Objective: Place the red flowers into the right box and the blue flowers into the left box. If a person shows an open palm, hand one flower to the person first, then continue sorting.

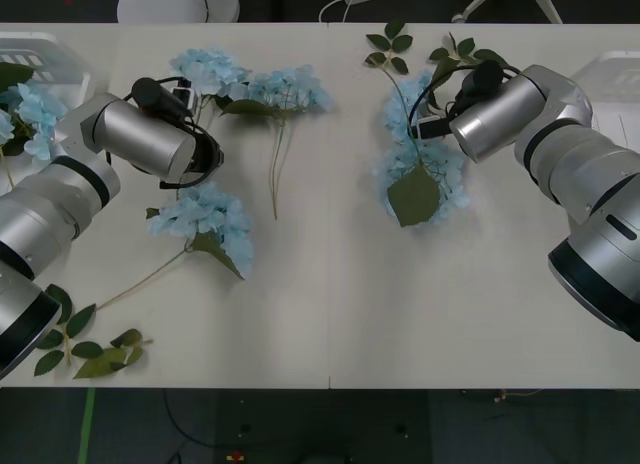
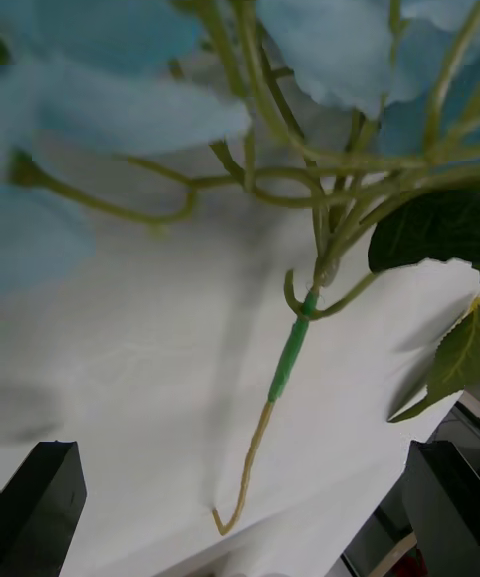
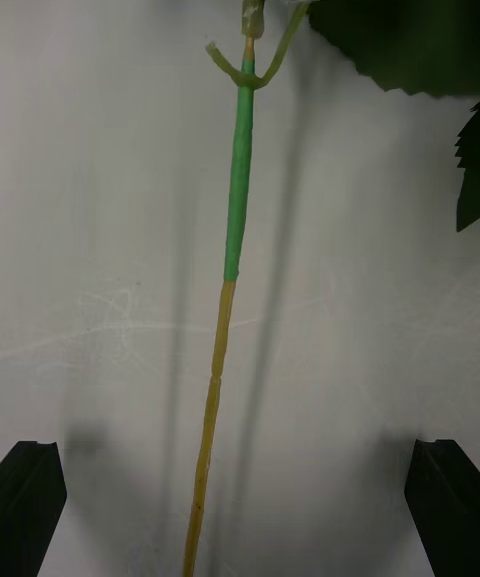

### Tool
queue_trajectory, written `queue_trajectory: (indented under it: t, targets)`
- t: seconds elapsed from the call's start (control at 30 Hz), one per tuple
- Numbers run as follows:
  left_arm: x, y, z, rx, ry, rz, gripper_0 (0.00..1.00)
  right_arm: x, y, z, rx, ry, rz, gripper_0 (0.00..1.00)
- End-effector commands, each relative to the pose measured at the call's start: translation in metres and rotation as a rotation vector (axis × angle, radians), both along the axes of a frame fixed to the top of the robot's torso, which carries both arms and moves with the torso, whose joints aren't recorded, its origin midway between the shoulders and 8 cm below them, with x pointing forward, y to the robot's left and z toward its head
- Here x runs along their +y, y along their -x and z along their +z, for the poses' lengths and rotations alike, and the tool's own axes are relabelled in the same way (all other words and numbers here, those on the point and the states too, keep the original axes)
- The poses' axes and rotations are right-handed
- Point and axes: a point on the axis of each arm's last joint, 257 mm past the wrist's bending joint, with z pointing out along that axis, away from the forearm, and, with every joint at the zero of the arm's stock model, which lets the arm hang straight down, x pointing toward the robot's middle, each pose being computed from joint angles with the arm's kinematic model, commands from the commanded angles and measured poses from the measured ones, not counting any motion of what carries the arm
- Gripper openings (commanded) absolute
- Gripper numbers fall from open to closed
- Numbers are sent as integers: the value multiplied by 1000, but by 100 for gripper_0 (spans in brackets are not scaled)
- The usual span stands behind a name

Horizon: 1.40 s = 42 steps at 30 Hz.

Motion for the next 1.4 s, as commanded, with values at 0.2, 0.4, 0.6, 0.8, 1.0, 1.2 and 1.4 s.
queue_trajectory:
  t: [0.2,0.4,0.6,0.8,1.0,1.2,1.4]
  targets:
    - [-11,4,-10,34,-5,-47,100,68,-11,21,-31,-68,70,90]
    - [-9,6,-19,44,59,-24,29,90,-4,10,-6,-97,83,63]
    - [-5,5,-18,42,48,-31,0,96,5,-1,40,-114,67,24]
    - [-3,-5,-4,-11,40,-52,0,97,12,-10,77,-147,42,0]
    - [16,-21,52,-92,16,-74,0,97,25,-23,142,-183,3,0]
    - [63,-12,135,-109,-80,-70,0,71,25,-4,173,-265,-90,100]
    - [152,49,217,26,-262,27,0,43,26,38,219,-427,-211,100]
